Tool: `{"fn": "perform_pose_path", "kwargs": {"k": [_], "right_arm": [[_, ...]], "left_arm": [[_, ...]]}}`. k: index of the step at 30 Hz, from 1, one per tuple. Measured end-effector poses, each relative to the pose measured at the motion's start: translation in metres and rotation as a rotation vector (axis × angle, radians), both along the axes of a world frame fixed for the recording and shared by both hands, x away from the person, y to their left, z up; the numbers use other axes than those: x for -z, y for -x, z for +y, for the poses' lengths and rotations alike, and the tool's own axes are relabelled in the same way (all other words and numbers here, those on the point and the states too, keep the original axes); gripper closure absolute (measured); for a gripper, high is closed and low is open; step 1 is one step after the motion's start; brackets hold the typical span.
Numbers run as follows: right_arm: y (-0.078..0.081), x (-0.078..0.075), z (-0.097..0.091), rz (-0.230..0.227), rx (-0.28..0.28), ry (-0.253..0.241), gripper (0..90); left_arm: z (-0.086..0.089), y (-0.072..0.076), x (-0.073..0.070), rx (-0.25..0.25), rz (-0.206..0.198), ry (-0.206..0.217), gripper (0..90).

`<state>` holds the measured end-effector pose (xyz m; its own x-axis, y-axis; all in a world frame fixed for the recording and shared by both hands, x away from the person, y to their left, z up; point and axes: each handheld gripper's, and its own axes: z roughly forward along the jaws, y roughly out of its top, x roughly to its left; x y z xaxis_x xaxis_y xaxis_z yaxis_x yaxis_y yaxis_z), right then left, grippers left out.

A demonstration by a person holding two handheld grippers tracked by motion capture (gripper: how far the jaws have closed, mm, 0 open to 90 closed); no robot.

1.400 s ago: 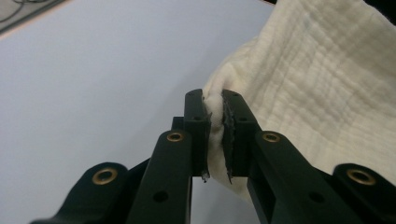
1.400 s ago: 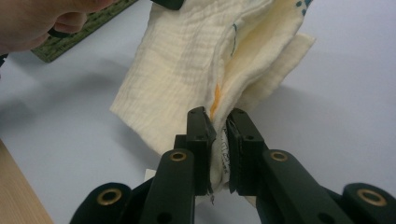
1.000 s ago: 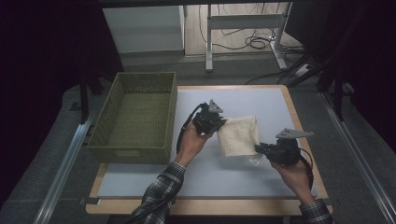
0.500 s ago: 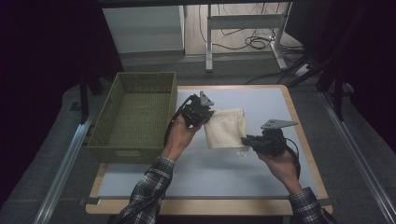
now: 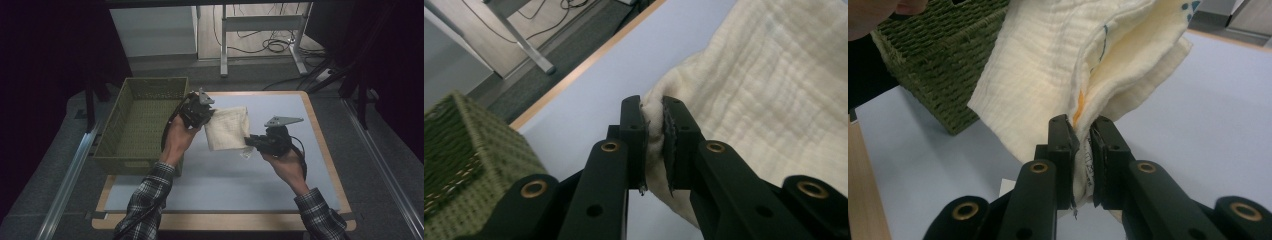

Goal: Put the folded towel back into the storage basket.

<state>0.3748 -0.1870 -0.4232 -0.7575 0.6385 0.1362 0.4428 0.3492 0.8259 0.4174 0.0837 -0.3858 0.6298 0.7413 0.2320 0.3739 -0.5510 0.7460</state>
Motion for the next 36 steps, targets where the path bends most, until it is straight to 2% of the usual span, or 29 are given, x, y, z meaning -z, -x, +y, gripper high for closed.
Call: {"fn": "perform_pose_path", "kwargs": {"k": [7,23,30,36], "right_arm": [[-0.01,-0.01,0.025,-0.021,-0.022,0.001,80.9],[-0.025,-0.032,0.084,-0.064,-0.07,0.001,80.7],[-0.032,-0.032,0.113,-0.076,-0.09,0.003,80.6],[-0.036,-0.029,0.142,-0.072,-0.114,0.007,80.4]], "left_arm": [[0.029,0.0,-0.014,-0.05,-0.019,0.033,81.0],[0.083,0.003,-0.038,-0.142,-0.058,0.016,80.9],[0.105,0.001,-0.04,-0.183,-0.061,0.02,80.9],[0.129,0.001,-0.037,-0.228,-0.049,0.019,80.9]]}}
